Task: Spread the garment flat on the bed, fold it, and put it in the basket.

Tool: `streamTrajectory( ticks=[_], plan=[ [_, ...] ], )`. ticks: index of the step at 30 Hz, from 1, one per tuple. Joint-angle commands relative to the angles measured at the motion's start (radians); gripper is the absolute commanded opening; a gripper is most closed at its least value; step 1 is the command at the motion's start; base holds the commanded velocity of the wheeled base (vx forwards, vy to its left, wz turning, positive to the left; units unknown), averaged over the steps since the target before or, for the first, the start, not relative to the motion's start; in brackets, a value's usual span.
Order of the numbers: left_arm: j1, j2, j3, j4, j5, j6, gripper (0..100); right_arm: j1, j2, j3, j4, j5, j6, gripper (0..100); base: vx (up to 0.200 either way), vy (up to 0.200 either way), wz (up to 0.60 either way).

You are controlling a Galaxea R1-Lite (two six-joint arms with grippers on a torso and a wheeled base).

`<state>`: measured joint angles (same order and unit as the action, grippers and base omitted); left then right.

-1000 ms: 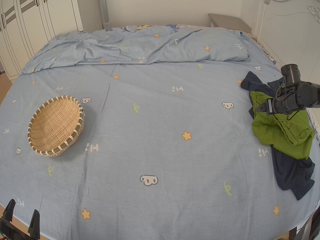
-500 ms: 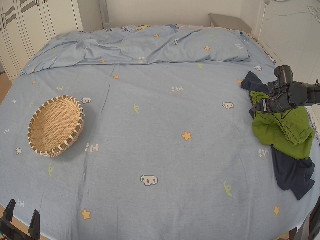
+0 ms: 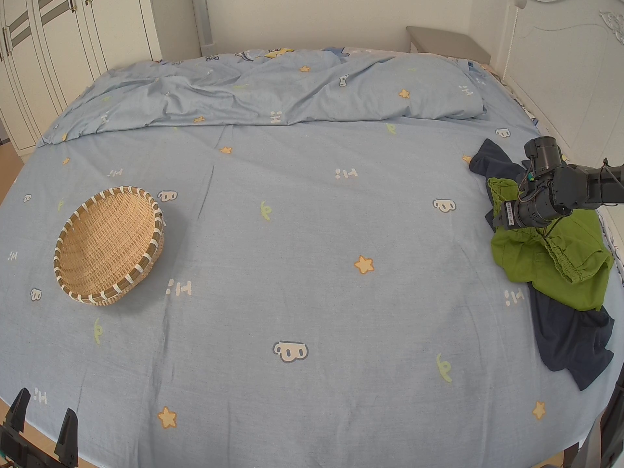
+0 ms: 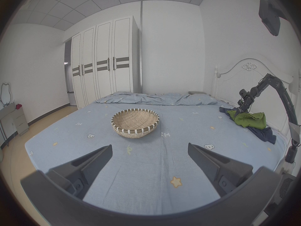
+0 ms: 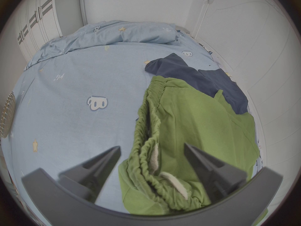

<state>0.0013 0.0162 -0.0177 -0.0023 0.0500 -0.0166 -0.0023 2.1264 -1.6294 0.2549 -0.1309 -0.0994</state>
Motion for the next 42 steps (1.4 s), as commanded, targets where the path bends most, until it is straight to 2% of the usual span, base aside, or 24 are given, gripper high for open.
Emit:
streamTrajectory(
  ticks=[1,10,11,12,13,15,16,17,18,21,26,31,39,40,42],
  plan=[
    [0.0,-0.016,0.018,-0.001,0.001,0.0,100,0.004,0.003,-0.003,0.0,0.0,0.0,0,0.0,0.0,0.0],
    [0.0,-0.016,0.018,-0.001,0.001,0.0,100,0.007,-0.045,-0.069,0.072,0.013,0.02,0,0.0,0.0,0.0],
    [0.0,-0.016,0.018,-0.001,0.001,0.0,100,0.008,-0.092,-0.165,0.213,0.039,0.118,0,0.0,0.0,0.0],
    [0.0,-0.016,0.018,-0.001,0.001,0.0,100,0.008,-0.1,-0.201,0.256,0.06,0.15,0,0.0,0.0,0.0],
    [0.0,-0.016,0.018,-0.001,0.001,0.0,100,0.008,-0.112,-0.265,0.334,0.111,0.207,0,0.0,0.0,0.0],
    [0.0,-0.016,0.018,-0.001,0.001,0.0,100,0.005,-0.135,-0.336,0.422,0.175,0.26,0,0.0,0.0,0.0],
    [0.0,-0.016,0.018,-0.001,0.001,0.0,100,0.004,-0.155,-0.371,0.491,0.229,0.302,0,0.0,0.0,0.0],
    [0.0,-0.016,0.018,-0.001,0.001,0.0,100,0.002,-0.161,-0.371,0.512,0.246,0.313,0,0.0,0.0,0.0],
    [0.0,-0.016,0.018,-0.001,0.001,0.0,100,0.001,-0.181,-0.371,0.566,0.295,0.345,0,0.0,0.0,0.0],
    [0.0,-0.016,0.018,-0.001,0.001,0.0,100,0.002,-0.229,-0.371,0.606,0.349,0.382,0,0.0,0.0,0.0],
    [0.0,-0.016,0.018,-0.001,0.001,0.0,100,0.019,-0.295,-0.371,0.612,0.358,0.414,0,0.0,0.0,0.0],
    [0.0,-0.016,0.018,-0.001,0.001,0.0,100,0.054,-0.358,-0.371,0.612,0.367,0.509,0,0.0,0.0,0.0],
    [0.0,-0.016,0.018,-0.001,0.001,0.0,100,0.056,-0.407,-0.371,0.607,0.372,0.553,0,0.0,0.0,0.0],
    [0.0,-0.016,0.018,-0.001,0.001,0.0,100,0.058,-0.43,-0.371,0.61,0.375,0.592,0,0.0,0.0,0.0],
    [0.0,-0.016,0.018,-0.001,0.001,0.0,100,0.059,-0.45,-0.371,0.612,0.375,0.612,0,0.0,0.0,0.0]
  ],
)
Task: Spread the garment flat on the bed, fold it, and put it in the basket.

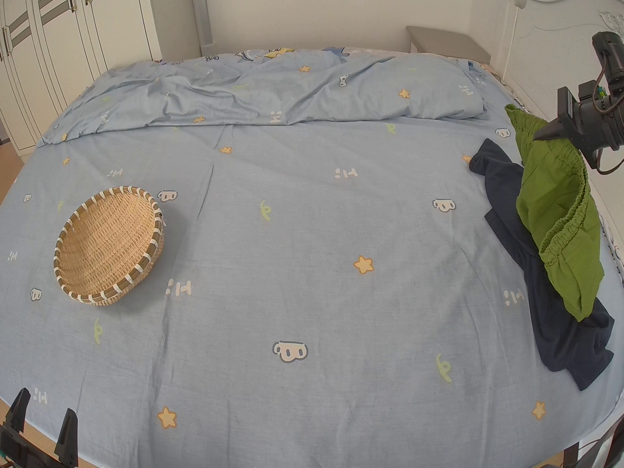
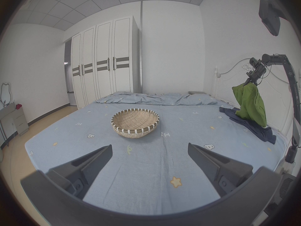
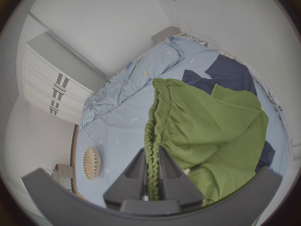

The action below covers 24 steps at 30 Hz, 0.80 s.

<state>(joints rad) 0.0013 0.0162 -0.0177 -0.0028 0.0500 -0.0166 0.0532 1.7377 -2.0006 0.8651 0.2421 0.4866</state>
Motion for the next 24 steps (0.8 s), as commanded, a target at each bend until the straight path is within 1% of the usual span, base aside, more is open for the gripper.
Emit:
streamTrajectory(
  ticks=[1,2,4,6,9,10,11,12,15,18,20,21,22,24],
  plan=[
    [0.0,-0.016,0.018,0.0,0.001,0.0,100,0.027,-0.089,0.001,0.003,0.003,0.04,0,0.0,0.0,0.0],
    [0.0,-0.016,0.018,0.0,0.001,0.0,100,0.027,-0.089,0.001,0.003,0.003,0.04,0,0.0,0.0,0.0],
    [0.0,-0.016,0.018,0.0,0.001,0.0,100,0.111,-0.139,0.001,0.009,0.002,0.046,0,0.0,0.0,0.0],
    [0.0,-0.016,0.018,0.0,0.001,0.0,100,0.16,-0.165,0.001,0.028,0.0,0.047,0,0.0,0.0,0.0],
    [0.0,-0.016,0.018,0.0,0.001,0.0,100,0.289,-0.184,0.001,0.071,-0.01,0.058,0,0.0,0.0,0.0],
    [0.0,-0.016,0.018,0.0,0.001,0.0,100,0.295,-0.184,0.001,0.071,-0.01,0.058,0,0.0,0.0,0.0],
    [0.0,-0.016,0.018,0.0,0.001,0.0,100,0.376,-0.182,0.001,0.075,-0.02,0.07,0,0.0,0.0,0.0],
    [0.0,-0.016,0.018,0.0,0.001,0.0,100,0.416,-0.179,0.001,0.069,-0.029,0.075,0,0.0,0.0,0.0],
    [0.0,-0.016,0.018,0.0,0.001,0.0,100,0.493,-0.167,0.001,0.04,-0.063,0.073,0,0.0,0.0,0.0],
    [0.0,-0.016,0.018,0.0,0.001,0.0,100,0.559,-0.147,0.005,-0.074,-0.115,0.079,0,0.0,0.0,0.0],
    [0.0,-0.016,0.018,0.0,0.001,0.0,100,0.594,-0.145,0.114,-0.178,-0.147,0.081,0,0.0,0.0,0.0],
    [0.0,-0.016,0.018,0.0,0.001,0.0,100,0.625,-0.145,0.226,-0.304,-0.173,0.079,0,0.0,0.0,0.0],
    [0.0,-0.016,0.018,0.0,0.001,0.0,100,0.64,-0.145,0.281,-0.374,-0.185,0.079,0,0.0,0.0,0.0],
    [0.0,-0.016,0.018,0.0,0.001,0.0,100,0.674,-0.144,0.436,-0.58,-0.205,0.076,0,0.0,0.0,0.0]
  ],
)
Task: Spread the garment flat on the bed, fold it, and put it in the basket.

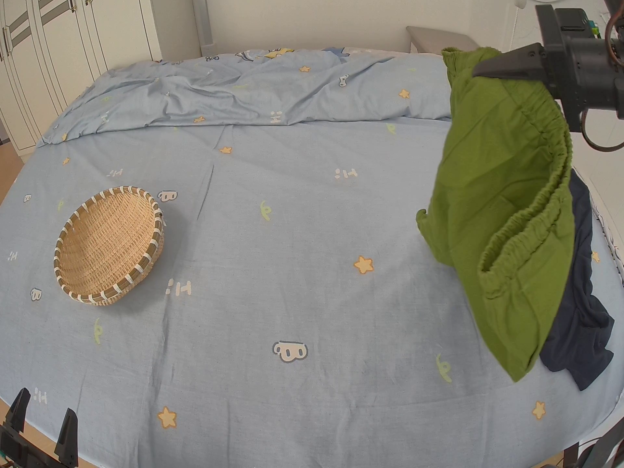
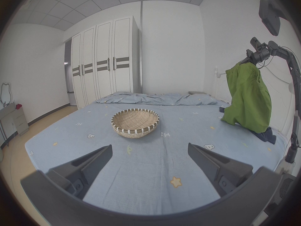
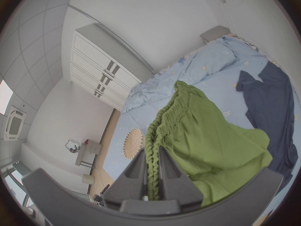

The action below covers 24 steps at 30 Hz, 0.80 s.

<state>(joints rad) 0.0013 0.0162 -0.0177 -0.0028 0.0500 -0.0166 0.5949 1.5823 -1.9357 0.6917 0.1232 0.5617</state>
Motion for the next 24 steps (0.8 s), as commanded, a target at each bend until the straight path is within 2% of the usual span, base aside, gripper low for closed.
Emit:
streamTrajectory(
  ticks=[1,3,6,11,19,24],
  plan=[
    [0.0,-0.016,0.018,0.0,0.001,0.0,100,0.144,0.015,0.437,-0.506,-0.093,0.001,0,0.0,0.0,0.0],
    [0.0,-0.016,0.018,0.0,0.001,0.0,100,0.166,0.047,0.541,-0.669,-0.112,-0.002,0,0.0,0.0,0.0],
    [0.0,-0.016,0.018,0.0,0.001,0.0,100,0.195,0.123,0.603,-0.773,-0.149,0.001,0,0.0,0.0,0.0],
    [0.0,-0.016,0.018,0.0,0.001,0.0,100,0.241,0.245,0.609,-0.854,-0.18,0.006,0,0.0,0.0,0.0],
    [0.0,-0.016,0.018,0.0,0.001,0.0,100,0.313,0.426,0.601,-1.068,-0.24,0.007,0,0.0,0.0,0.0],
    [0.0,-0.016,0.018,0.0,0.001,0.0,100,0.316,0.443,0.603,-1.095,-0.24,0.004,0,0.0,0.0,0.0]
  ],
)
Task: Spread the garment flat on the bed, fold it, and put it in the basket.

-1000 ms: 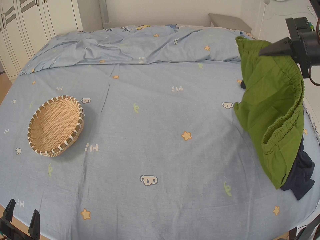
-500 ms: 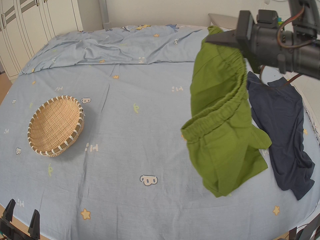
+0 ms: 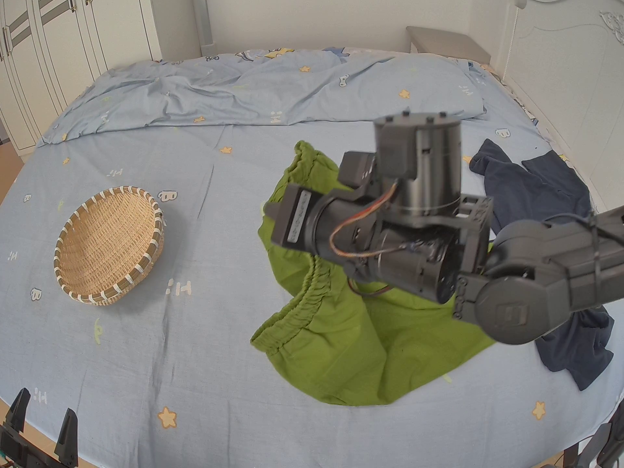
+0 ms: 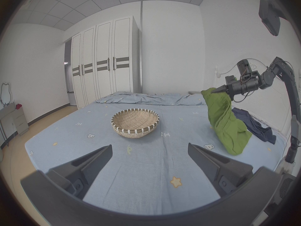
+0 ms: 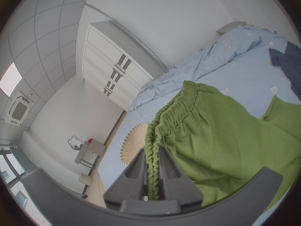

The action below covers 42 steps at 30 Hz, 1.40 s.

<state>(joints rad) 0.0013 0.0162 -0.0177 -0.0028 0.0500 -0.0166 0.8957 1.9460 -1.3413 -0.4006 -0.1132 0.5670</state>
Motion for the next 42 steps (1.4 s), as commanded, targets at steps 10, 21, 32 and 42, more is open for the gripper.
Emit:
streamTrajectory(
  ticks=[10,21,32,42],
  plan=[
    [0.0,-0.016,0.018,0.0,0.001,0.0,100,0.006,0.11,0.01,0.005,-0.002,-0.022,100,0.0,0.0,0.0],
    [0.0,-0.016,0.018,0.0,0.001,0.0,100,-0.176,-0.019,0.152,0.0,0.024,-0.03,100,0.0,0.0,0.0],
    [0.002,-0.016,0.018,0.0,-0.004,0.02,100,-0.445,-0.216,0.498,-0.006,0.219,-0.013,100,0.0,0.0,0.0],
    [0.005,-0.016,0.018,-0.005,-0.013,0.066,100,-0.554,-0.295,0.668,-0.007,0.236,-0.016,100,0.0,0.0,0.0]
  ],
)
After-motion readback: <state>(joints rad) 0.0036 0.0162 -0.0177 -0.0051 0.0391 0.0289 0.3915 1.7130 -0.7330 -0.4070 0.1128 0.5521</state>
